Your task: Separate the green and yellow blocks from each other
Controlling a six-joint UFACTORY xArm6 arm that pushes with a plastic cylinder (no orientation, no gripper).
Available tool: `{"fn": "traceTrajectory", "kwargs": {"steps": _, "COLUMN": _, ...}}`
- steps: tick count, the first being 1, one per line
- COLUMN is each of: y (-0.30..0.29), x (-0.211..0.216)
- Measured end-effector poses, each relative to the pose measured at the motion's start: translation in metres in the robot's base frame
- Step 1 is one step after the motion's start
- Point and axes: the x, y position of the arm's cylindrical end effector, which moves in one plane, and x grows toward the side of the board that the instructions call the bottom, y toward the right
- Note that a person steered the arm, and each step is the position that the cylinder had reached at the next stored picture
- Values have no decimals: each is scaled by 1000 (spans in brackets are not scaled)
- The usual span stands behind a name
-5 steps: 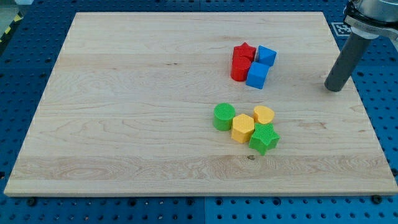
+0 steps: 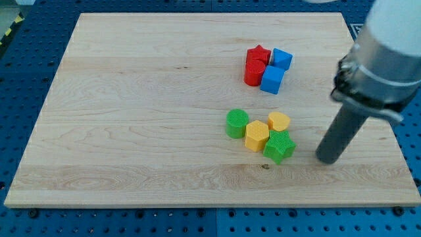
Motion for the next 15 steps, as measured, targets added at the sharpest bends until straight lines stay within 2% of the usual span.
{"fn": "traceTrajectory", "kwargs": {"steps": 1, "y": -23, "x": 16}}
{"fn": "traceTrajectory", "kwargs": {"steps": 2, "y": -25, "x": -13}}
{"fn": "traceTrajectory", "kwargs": {"steps": 4, "y": -115, "x": -32}}
{"fn": "traceTrajectory", "kwargs": {"steps": 6, "y": -170, "x": -20}}
{"fn": "traceTrajectory", "kwargs": {"steps": 7, "y": -234, "x": -45}}
{"fn": "traceTrajectory", "kwargs": {"steps": 8, "y": -242, "x": -79}}
{"fn": "traceTrajectory", "kwargs": {"steps": 9, "y": -230, "x": -82}}
{"fn": "traceTrajectory", "kwargs": {"steps": 10, "y": -255, "x": -55}}
{"fn": "traceTrajectory", "kwargs": {"steps": 11, "y": -237, "x": -46}}
{"fn": "traceTrajectory", "kwargs": {"steps": 13, "y": -182, "x": -64}}
{"fn": "traceTrajectory", "kwargs": {"steps": 15, "y": -161, "x": -74}}
